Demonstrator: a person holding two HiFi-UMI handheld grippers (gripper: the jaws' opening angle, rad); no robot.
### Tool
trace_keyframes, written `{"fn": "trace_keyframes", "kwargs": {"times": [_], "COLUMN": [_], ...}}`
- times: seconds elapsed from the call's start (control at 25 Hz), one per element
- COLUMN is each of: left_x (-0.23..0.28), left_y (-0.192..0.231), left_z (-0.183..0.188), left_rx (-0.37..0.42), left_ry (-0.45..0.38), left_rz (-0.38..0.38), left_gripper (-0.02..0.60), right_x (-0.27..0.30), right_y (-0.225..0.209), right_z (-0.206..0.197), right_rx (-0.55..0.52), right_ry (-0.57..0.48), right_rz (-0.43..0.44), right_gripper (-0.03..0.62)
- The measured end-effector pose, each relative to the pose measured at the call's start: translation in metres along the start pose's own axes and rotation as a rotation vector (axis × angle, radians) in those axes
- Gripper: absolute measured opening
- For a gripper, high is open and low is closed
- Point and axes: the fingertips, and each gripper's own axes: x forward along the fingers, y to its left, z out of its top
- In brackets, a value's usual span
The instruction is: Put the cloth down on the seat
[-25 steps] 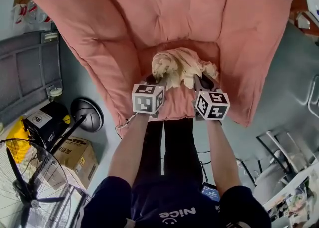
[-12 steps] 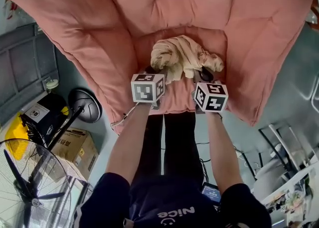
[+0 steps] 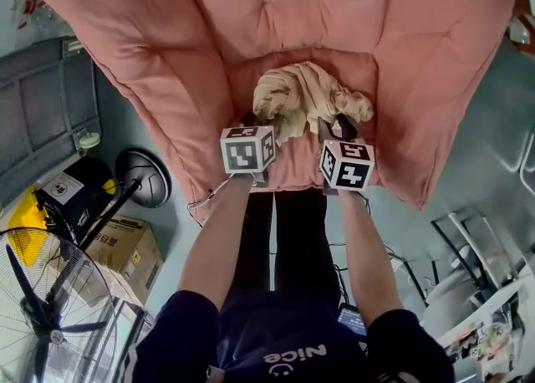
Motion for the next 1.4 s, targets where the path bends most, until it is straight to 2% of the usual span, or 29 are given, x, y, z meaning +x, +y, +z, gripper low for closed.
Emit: {"fn": "trace_keyframes", "kwargs": {"times": [0.04,0.12,0.32,0.56,0.76,1.0,1.28,1.4], "left_x": [-0.007,-0.021,-0.062,-0.122,-0.182,-0.250,-0.321,-0.349], "left_y": [-0.002,-0.009,-0.027,-0.048,-0.072,-0.094,-0.128,-0.147], "left_z": [-0.002,-0.001,0.008,0.034,0.056,0.062,0.051,0.052], "left_rx": [-0.005,0.000,0.011,0.013,0.057,0.114,0.202,0.263], "left_ry": [0.004,0.007,-0.010,-0.095,-0.179,-0.271,-0.323,-0.357], "left_rz": [0.002,0.000,-0.021,-0.068,-0.119,-0.154,-0.270,-0.316], "left_gripper": [0.248,0.255,0.268,0.285,0.285,0.285,0.285,0.284], "right_x": [-0.007,-0.023,-0.063,-0.120,-0.172,-0.233,-0.299,-0.330], "right_y": [0.002,0.004,0.014,0.043,0.071,0.101,0.134,0.141], "right_z": [0.000,0.003,0.024,0.055,0.068,0.077,0.083,0.091], "right_rx": [0.001,0.005,-0.006,-0.094,-0.098,-0.089,-0.114,-0.139], "right_ry": [0.005,0.009,-0.020,-0.062,-0.126,-0.208,-0.266,-0.318], "right_rz": [-0.005,-0.010,-0.008,0.024,0.028,0.024,0.063,0.052], "right_gripper": [0.181,0.196,0.202,0.202,0.202,0.202,0.202,0.202]}}
